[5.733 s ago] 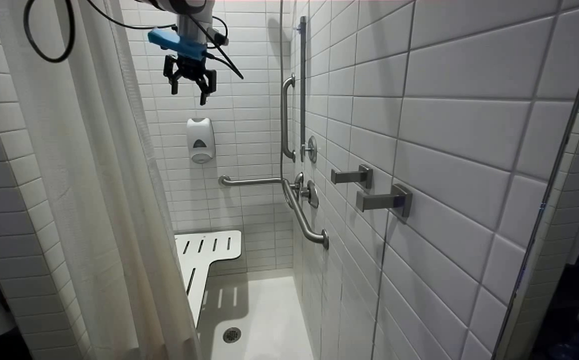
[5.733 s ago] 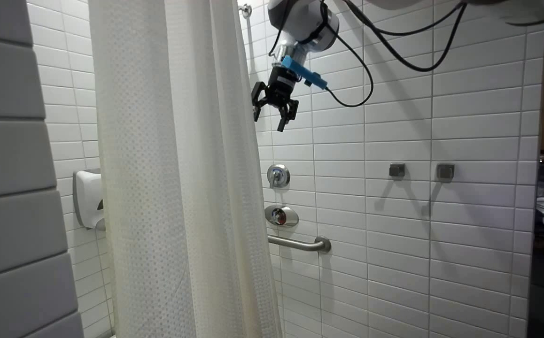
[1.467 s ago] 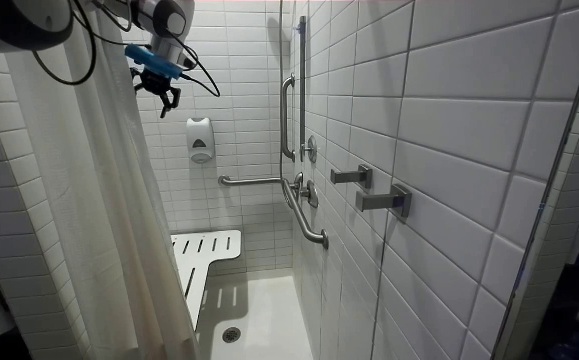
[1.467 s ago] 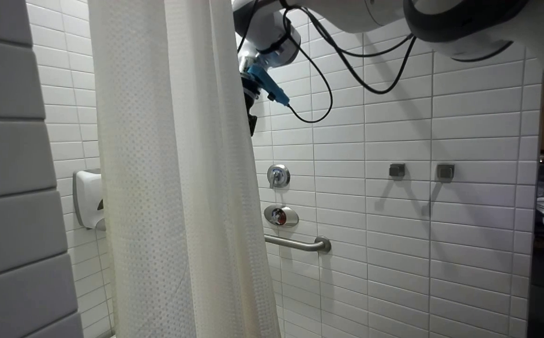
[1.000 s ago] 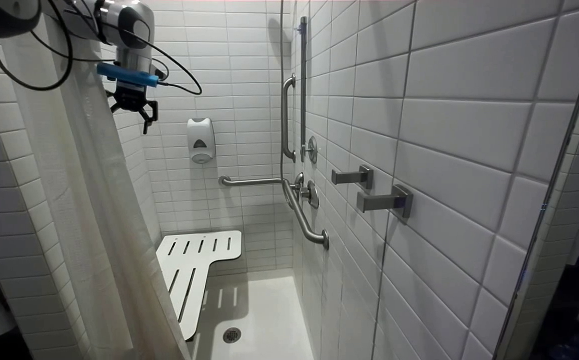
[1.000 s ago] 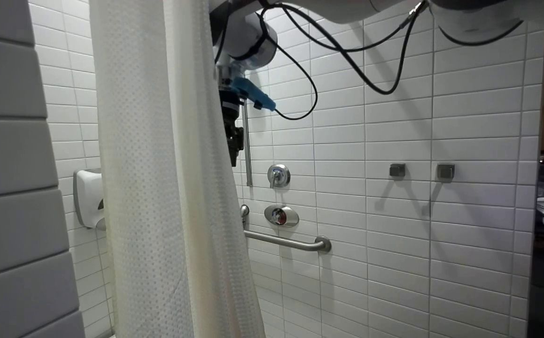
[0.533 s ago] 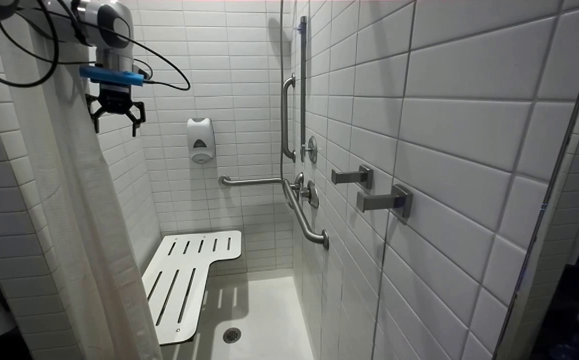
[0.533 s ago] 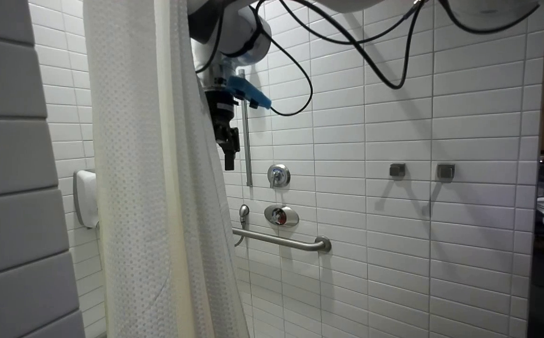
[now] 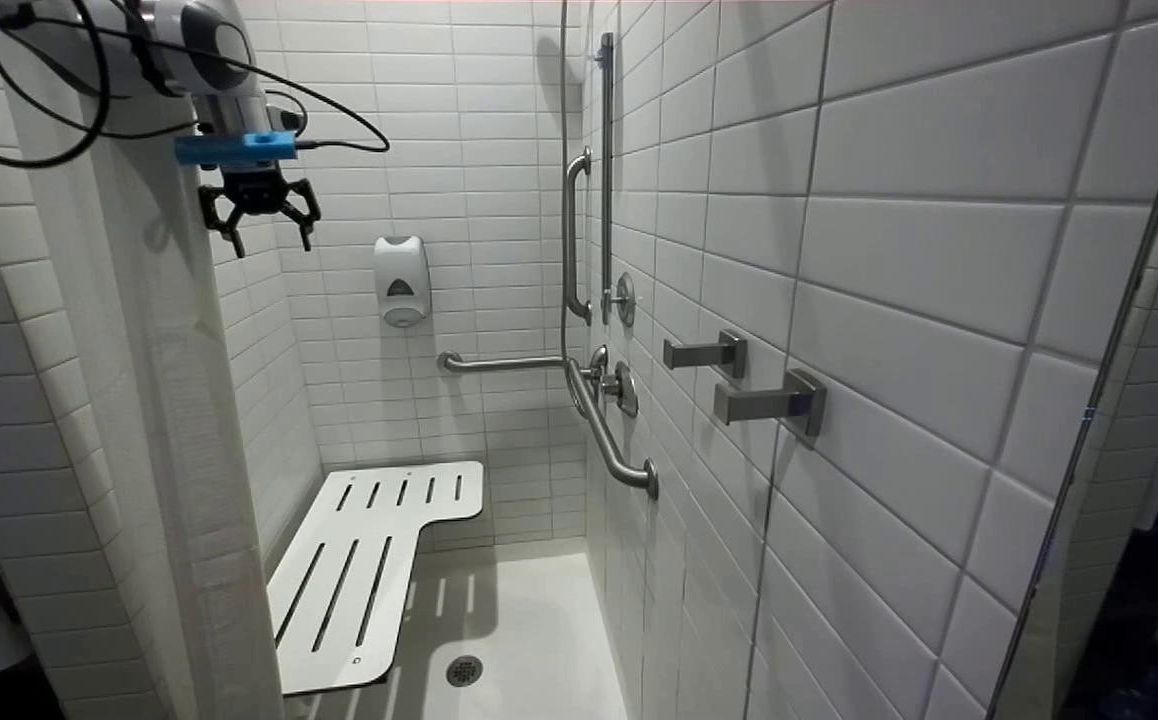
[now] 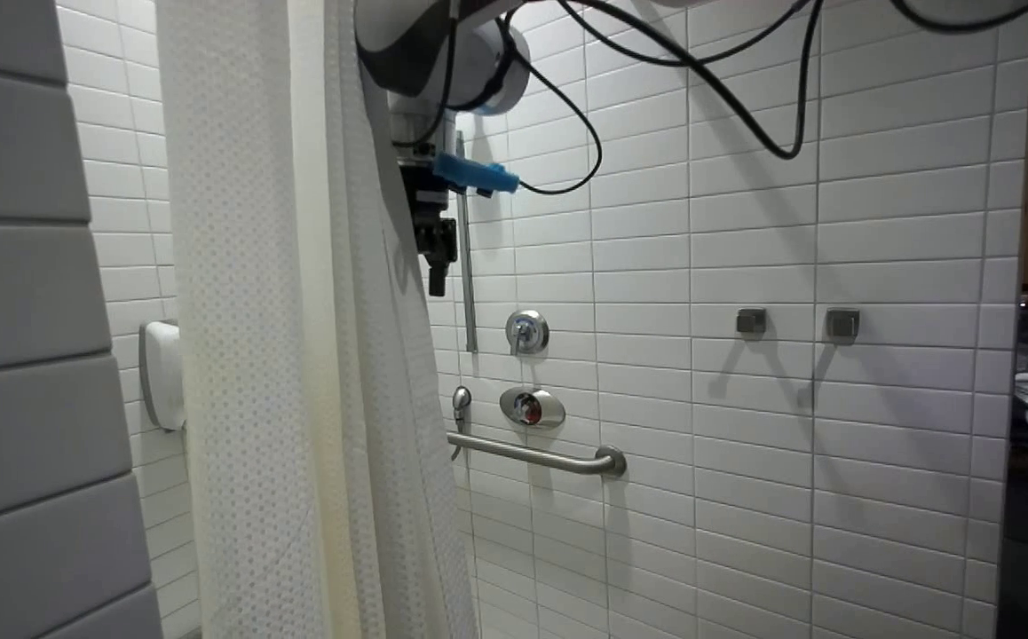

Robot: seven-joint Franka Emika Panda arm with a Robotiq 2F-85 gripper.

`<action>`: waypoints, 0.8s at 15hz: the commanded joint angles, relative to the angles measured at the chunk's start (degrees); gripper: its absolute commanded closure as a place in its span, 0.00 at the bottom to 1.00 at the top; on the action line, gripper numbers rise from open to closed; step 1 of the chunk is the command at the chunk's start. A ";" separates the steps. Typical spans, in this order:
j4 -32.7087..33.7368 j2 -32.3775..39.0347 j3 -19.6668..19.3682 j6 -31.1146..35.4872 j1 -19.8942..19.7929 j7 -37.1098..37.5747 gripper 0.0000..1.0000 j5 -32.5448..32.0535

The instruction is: Open the shower

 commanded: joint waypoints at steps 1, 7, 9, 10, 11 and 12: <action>-10.20 -7.66 -0.85 11.48 -1.96 4.16 0.00 -4.96; -22.36 -17.37 -2.74 28.07 -5.76 14.47 0.00 -14.51; -25.76 -20.85 -3.05 31.27 -7.46 17.95 0.00 -17.06; -27.24 -22.55 -3.17 32.44 -8.33 19.26 0.00 -17.80; -28.55 -24.03 -3.26 33.89 -9.27 20.52 0.00 -18.47; -29.75 -25.44 -3.26 35.61 -10.32 21.93 0.00 -19.25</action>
